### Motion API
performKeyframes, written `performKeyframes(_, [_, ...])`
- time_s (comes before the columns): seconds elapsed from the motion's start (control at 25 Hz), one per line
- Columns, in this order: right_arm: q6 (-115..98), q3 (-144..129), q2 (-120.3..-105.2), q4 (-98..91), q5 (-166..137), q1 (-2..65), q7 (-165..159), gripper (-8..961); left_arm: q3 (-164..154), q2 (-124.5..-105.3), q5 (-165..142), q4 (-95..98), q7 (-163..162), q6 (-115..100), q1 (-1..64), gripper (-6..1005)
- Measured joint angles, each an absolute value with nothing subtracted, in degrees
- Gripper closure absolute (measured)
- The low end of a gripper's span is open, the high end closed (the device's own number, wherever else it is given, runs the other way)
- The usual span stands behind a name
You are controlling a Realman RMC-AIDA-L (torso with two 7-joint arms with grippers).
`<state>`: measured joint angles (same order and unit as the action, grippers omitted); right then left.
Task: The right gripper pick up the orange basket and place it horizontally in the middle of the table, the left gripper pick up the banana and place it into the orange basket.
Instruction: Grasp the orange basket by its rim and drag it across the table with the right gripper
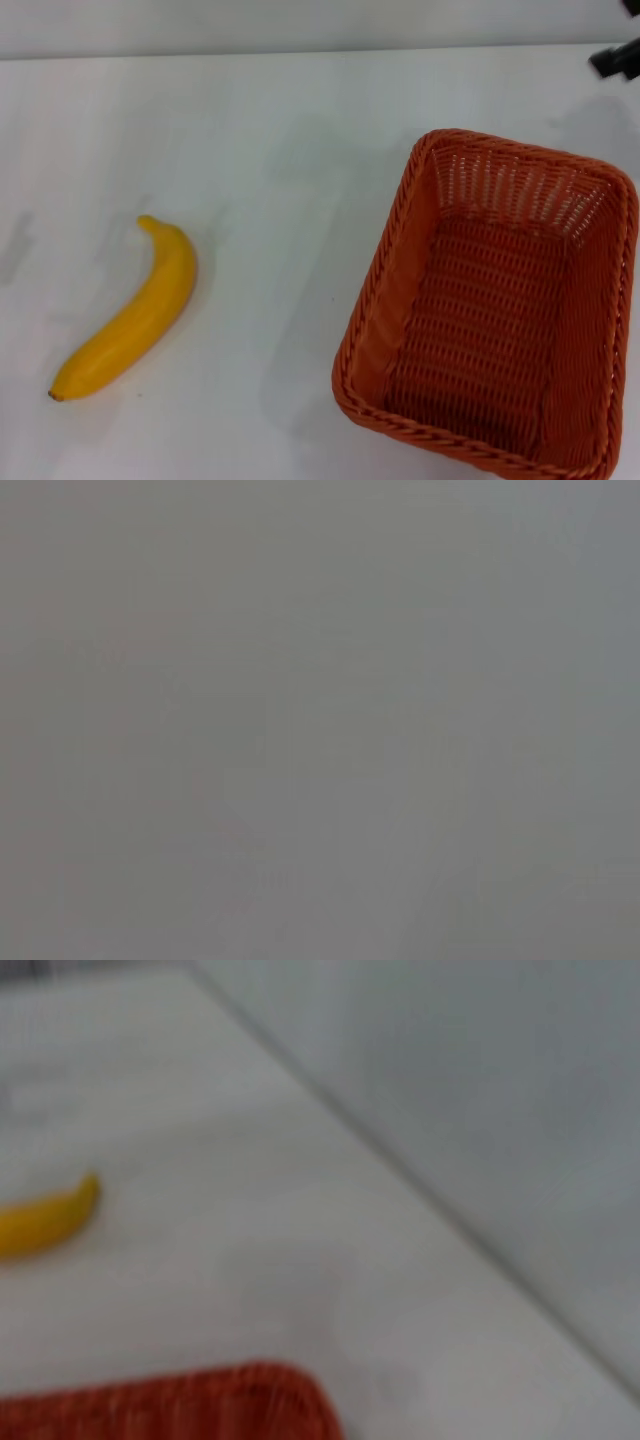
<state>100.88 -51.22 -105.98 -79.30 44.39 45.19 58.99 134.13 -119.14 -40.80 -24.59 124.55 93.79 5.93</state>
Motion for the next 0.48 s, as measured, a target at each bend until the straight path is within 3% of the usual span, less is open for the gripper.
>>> performKeyframes(0.08, [101.1, -52.6, -106.45, -78.5, 41.3, 46.7, 58.6, 91, 134.1, -119.17, -40.9, -24.4, 125.2, 93.8, 5.7, 127])
performKeyframes(0.12, [101.4, -55.0, -107.97, -75.8, 35.2, 50.0, 58.4, 91, 134.1, -119.18, -41.0, -24.3, 125.7, 93.8, 5.6, 127])
performKeyframes(0.28, [101.4, -56.7, -110.27, -68.3, 25.3, 55.7, 59.1, 92, 134.0, -119.34, -41.5, -22.5, 129.0, 93.8, 5.1, 128])
performKeyframes(0.48, [100.9, -57.0, -111.14, -56.9, 18.7, 60.3, 59.5, 93, 134.1, -119.34, -41.3, -20.0, 131.0, 93.9, 5.1, 130])
